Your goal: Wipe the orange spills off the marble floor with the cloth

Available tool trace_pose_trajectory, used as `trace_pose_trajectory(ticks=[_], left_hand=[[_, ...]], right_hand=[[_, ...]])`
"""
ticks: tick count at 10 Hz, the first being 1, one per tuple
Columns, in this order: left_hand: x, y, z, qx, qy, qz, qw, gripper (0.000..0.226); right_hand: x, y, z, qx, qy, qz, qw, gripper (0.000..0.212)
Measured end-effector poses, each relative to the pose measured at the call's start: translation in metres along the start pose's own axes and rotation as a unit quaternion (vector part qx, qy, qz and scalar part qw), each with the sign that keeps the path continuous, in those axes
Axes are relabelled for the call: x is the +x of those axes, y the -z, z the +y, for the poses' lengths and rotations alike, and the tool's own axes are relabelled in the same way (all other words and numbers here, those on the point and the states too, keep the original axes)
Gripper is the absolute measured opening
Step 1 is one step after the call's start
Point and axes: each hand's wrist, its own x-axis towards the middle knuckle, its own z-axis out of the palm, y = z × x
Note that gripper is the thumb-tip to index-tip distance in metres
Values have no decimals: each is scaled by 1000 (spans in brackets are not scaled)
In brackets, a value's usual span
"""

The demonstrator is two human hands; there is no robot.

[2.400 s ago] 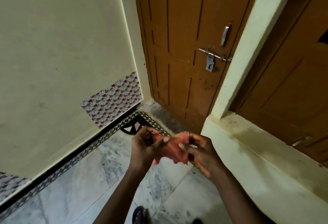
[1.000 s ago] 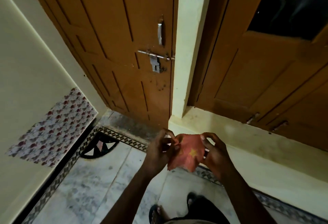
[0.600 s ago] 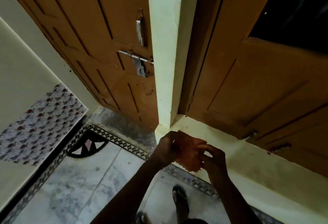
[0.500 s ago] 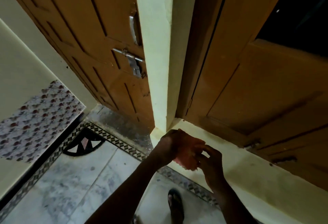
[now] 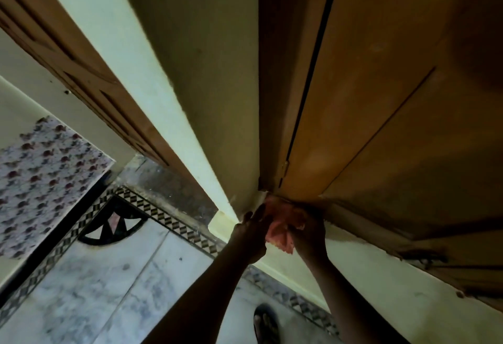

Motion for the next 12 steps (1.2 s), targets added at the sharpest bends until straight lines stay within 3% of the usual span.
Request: trace_pose_trajectory(ticks=[1,2,3,5,6,7,8,9,10,11,12], left_hand=[[9,-11,-2,-21,61,54,996,59],[21,-15,7,-24,105,144,984,41],[30,-8,19,-25,150,122,981,46],[30,10,38,6,102,224,969,52],[25,17,36,41,64,196,978,51],[29,7,22,112,27,193,974,31],[27,-10,8,104,29,142,984,44],[24,-25,-3,108,18,116,987,51],[19,-31,-13,14,38,115,993,57],[7,-41,-20,-13,-2,121,993,60],[-13,-36,-22,-98,-13,149,984,54]], right_hand=[[13,-9,28,-66,61,86,992,45],[16,-17,32,-102,30,120,987,26],[18,-16,34,-62,41,123,990,19],[18,-16,30,44,37,106,993,30],[22,-22,24,3,69,103,992,28],[25,-28,20,-63,82,117,988,27],[22,-29,31,-173,186,193,948,20],[17,-28,53,-262,254,134,921,28],[18,-27,64,-319,259,54,910,31],[16,-25,68,-362,247,36,898,37],[5,-29,59,-328,237,56,913,41]])
